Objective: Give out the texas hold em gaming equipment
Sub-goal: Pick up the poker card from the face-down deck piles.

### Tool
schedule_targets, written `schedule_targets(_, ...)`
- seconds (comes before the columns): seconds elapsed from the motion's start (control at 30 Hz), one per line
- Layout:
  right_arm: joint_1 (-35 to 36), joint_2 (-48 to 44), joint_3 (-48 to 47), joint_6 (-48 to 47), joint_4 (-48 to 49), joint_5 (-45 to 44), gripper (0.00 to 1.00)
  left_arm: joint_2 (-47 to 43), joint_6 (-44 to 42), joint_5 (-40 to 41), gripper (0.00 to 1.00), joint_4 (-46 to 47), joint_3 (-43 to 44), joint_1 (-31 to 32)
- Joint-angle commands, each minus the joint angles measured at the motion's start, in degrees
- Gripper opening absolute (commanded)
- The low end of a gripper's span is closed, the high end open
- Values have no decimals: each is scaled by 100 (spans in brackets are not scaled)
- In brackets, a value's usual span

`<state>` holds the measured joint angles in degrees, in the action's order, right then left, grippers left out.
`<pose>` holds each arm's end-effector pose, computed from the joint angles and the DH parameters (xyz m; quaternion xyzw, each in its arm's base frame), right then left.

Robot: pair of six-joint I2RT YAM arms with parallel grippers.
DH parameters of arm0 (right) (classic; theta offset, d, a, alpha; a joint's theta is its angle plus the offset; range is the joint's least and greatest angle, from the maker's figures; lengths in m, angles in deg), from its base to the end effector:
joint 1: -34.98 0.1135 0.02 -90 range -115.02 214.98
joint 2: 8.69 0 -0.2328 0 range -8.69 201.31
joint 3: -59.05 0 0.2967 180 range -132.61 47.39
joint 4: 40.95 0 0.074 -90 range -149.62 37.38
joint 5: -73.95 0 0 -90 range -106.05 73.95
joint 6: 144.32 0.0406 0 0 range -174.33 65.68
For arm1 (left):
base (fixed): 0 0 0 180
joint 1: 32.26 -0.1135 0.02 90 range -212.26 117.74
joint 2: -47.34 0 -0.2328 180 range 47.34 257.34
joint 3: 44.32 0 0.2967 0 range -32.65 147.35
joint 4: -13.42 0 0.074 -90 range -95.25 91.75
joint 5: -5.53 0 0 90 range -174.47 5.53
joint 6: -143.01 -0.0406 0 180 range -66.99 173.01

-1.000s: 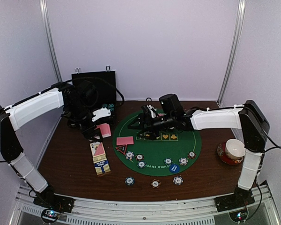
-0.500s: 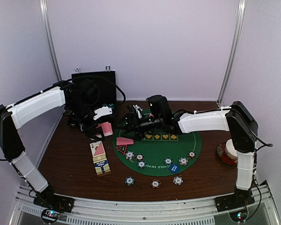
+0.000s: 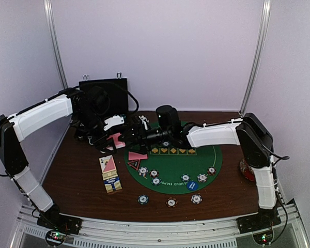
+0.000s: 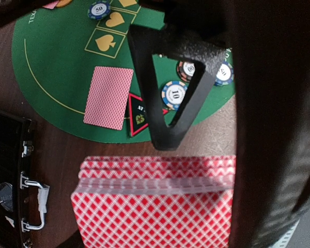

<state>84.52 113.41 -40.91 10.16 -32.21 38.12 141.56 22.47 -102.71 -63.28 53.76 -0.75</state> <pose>0.3083 0.4122 0.1762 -0.1890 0.7295 0.6574 0.0007 0.3057 -0.2023 0.2581 0.5235 0.8245 -0.1580 0.1460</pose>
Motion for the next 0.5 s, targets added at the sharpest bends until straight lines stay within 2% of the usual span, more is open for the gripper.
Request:
schedule_targets(0.0, 105, 240, -387, 199, 296, 151, 83, -2, 41, -179, 19, 27, 213, -4)
schedule_targets(0.47, 153, 829, -1167, 343, -71, -7, 76, -59, 49, -209, 18, 5, 183, -4)
